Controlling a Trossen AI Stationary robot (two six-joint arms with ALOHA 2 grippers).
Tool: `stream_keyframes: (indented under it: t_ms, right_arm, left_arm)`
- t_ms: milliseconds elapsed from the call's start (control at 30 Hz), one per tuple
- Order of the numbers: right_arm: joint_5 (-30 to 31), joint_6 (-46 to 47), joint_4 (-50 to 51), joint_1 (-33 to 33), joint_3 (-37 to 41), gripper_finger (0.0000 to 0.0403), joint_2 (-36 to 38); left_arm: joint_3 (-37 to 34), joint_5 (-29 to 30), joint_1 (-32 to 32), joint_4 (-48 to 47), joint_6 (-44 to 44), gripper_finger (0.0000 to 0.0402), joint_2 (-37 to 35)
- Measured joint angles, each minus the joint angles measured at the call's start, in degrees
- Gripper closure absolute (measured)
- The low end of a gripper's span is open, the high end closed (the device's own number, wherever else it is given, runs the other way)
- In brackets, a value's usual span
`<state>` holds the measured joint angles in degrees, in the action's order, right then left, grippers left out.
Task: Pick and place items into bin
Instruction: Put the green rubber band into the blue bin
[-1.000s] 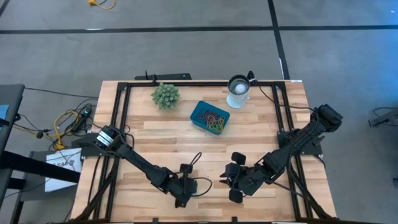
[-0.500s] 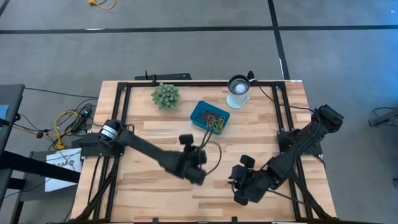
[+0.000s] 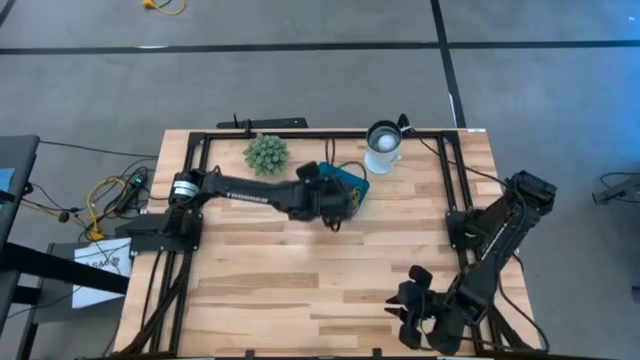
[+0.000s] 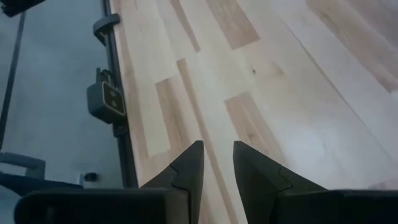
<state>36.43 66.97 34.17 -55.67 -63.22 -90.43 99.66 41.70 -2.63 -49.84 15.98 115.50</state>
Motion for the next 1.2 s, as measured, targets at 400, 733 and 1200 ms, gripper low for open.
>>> stream_keyframes:
  t_ms: [400,733,1200]
  right_arm:
    - [-0.3,0.2,-1.0,-2.5,0.0,0.0321,-3.1]
    - [-3.0,5.1,-5.5,-2.4,0.1,0.0321,-9.3]
    - [-3.2,3.6,-6.8,-2.2,0.0,0.0321,-9.0]
  left_arm:
    - [-0.7,-8.1,6.8,7.8,-3.2,0.0401,0.0]
    - [-0.7,-8.5,7.4,12.6,-4.8,0.0401,2.6]
    - [-0.7,-11.4,9.2,15.6,-5.5,0.0401,6.5]
